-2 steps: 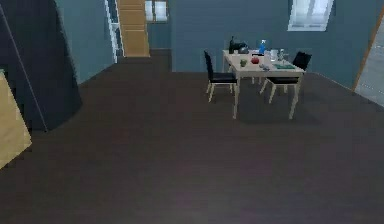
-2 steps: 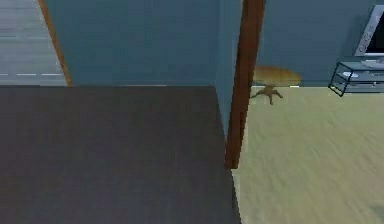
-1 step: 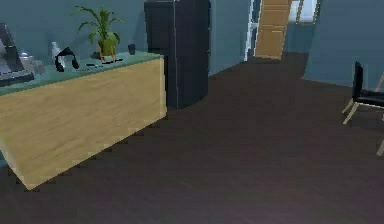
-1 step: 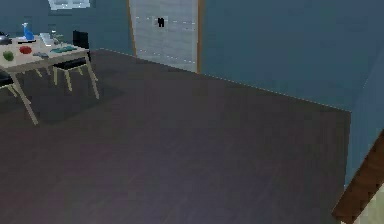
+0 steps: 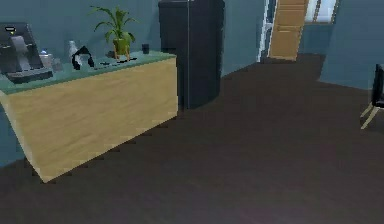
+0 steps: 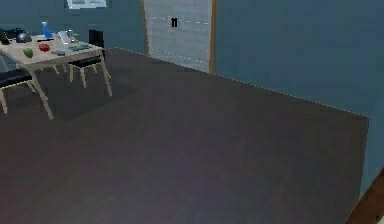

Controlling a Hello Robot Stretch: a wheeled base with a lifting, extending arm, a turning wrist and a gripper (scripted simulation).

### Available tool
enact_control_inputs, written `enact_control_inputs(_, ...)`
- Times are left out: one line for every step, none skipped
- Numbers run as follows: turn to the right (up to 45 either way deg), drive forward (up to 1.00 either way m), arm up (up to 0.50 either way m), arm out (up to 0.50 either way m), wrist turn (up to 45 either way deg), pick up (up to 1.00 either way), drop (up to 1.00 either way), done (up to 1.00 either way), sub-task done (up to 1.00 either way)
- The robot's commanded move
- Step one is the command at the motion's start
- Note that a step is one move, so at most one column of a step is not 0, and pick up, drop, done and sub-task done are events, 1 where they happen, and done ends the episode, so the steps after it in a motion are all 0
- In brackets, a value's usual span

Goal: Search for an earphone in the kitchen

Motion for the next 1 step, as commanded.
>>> enact_control_inputs(0.0,0.3,0.0,0.0,0.0,0.0,0.0,0.0,0.0)
